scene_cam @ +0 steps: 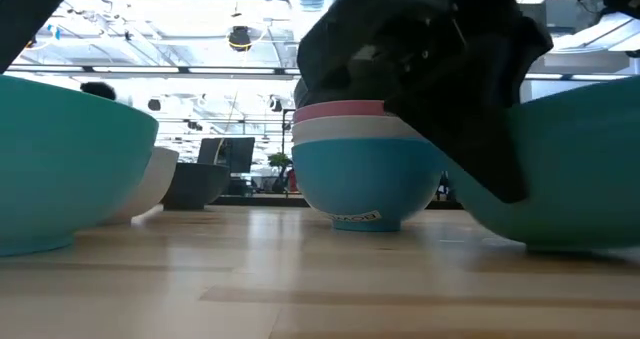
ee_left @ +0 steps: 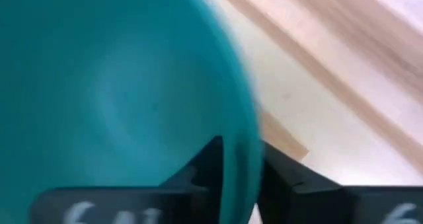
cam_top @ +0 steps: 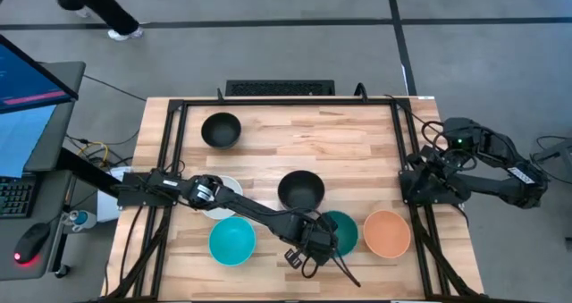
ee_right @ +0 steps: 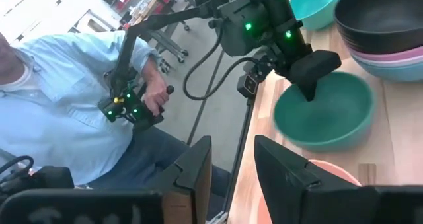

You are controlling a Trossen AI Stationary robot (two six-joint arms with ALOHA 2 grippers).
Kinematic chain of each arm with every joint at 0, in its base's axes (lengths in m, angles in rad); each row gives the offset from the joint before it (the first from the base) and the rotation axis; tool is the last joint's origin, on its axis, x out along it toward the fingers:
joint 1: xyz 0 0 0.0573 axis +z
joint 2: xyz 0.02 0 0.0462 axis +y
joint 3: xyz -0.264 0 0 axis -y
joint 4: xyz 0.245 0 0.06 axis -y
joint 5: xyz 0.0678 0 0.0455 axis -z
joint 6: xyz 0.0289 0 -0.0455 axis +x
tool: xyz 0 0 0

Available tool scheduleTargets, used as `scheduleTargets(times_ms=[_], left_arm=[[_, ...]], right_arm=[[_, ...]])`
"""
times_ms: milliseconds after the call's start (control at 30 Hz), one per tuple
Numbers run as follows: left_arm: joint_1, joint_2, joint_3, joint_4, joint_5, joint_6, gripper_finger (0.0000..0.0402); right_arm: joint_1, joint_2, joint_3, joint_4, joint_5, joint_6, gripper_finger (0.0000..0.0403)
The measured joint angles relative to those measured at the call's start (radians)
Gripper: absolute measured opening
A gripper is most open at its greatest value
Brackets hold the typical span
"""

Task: Nest bowls inside each other
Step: Stack the green bowl on top of the black bowls

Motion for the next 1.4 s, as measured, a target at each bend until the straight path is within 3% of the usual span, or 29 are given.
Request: scheduleTargets(times_ms=[100, 267, 367, 700, 833, 967, 1200, 1400], left_arm=[[0.003, 0.0, 0.004, -0.011, 0.001, -0.011, 0.001], [0.005, 0.0, 0.022, -0.026, 0.014, -0.058, 0.0003], [0.005, 0.002, 0.108, -0.122, -0.014, -0.081, 0.0002], [0.032, -0.212, 0.112, -0.175, -0.028, -0.27, 0.0], [0.042, -0.28, 0.11, -0.29, -0.119, -0.303, 0.0], [0.093, -0.305, 0.112, -0.424, -0.139, -0.349, 0.0], [0.156, -0.284, 0.06, -0.469, -0.099, -0.37, 0.0], [0.142, -0.283, -0.03, -0.47, -0.152, -0.487, 0.0]], right_arm=[[0.0, 0.0, 0.0, 0.001, 0.013, 0.009, 0.0139], [0.0, 0.0, 0.0, 0.002, 0.025, 0.018, 0.0137], [0.0, 0.0, 0.0, 0.002, 0.029, 0.018, 0.0138], [0.0, 0.001, 0.0, 0.004, 0.052, 0.017, 0.0138], [0.0, 0.001, 0.0, 0.004, 0.053, 0.005, 0.0139], [0.0, 0.0, 0.0, 0.02, 0.054, -0.011, 0.0137], [0.0, 0.0, 0.0, 0.057, 0.053, -0.011, 0.0139], [0.0, 0.0, 0.0, 0.055, 0.051, -0.011, 0.0137]])
